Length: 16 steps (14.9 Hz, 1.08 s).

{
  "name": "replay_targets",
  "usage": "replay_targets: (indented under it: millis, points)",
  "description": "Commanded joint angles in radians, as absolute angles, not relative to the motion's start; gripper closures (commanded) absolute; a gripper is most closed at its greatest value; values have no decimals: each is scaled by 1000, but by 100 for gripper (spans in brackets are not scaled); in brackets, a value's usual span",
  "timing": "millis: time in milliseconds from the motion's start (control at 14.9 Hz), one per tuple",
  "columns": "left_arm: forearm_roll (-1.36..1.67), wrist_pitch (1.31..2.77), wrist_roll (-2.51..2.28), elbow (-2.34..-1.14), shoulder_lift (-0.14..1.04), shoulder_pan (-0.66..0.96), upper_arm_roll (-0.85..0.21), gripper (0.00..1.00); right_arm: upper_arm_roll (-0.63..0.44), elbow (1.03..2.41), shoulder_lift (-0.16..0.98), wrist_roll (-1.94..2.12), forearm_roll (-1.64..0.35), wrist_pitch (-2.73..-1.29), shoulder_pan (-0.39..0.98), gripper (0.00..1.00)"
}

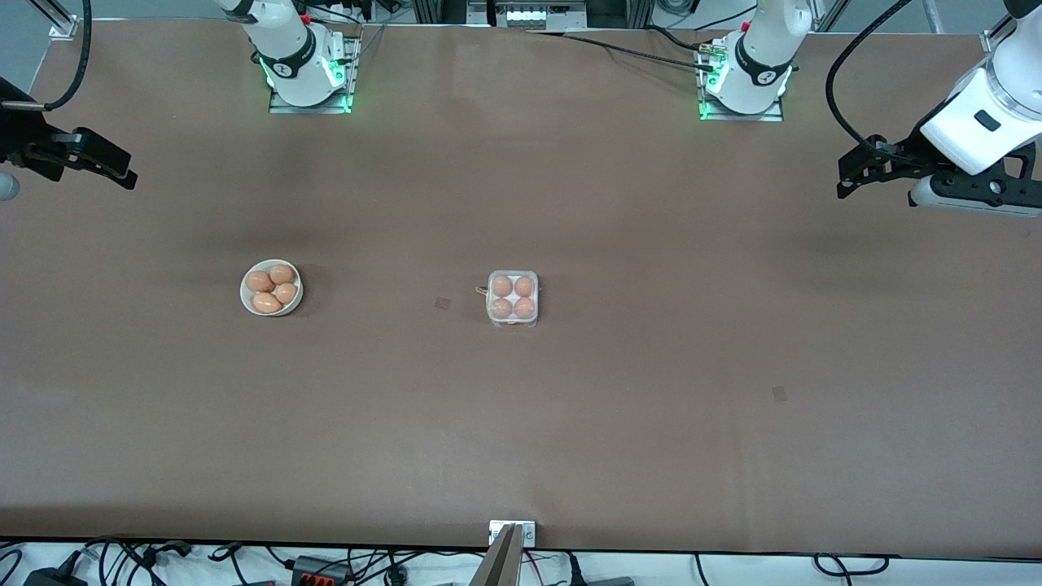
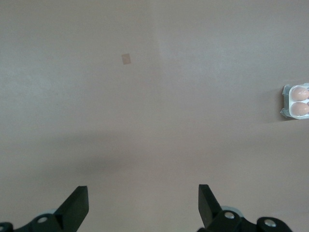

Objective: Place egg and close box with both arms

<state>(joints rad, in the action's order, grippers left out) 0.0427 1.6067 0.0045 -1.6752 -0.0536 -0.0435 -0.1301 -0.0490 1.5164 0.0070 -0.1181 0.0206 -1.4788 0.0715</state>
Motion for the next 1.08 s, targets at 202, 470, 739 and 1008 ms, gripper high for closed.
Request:
replay_targets:
  millis: [202, 470, 739, 1008]
  points:
    - [49, 1585, 15, -1637, -35, -44, -129, 0, -51, 1500, 26, -127, 18, -1473, 66, 0]
    - [49, 1585, 17, -1637, -35, -44, -129, 0, -49, 1500, 26, -127, 18, -1471, 72, 0]
    - [49, 1585, 18, -1637, -35, -44, -127, 0, -48, 1500, 26, -130, 17, -1471, 75, 0]
    - [51, 1586, 11, -1637, -32, -44, -123, 0, -46, 1502, 25, -133, 8, -1465, 78, 0]
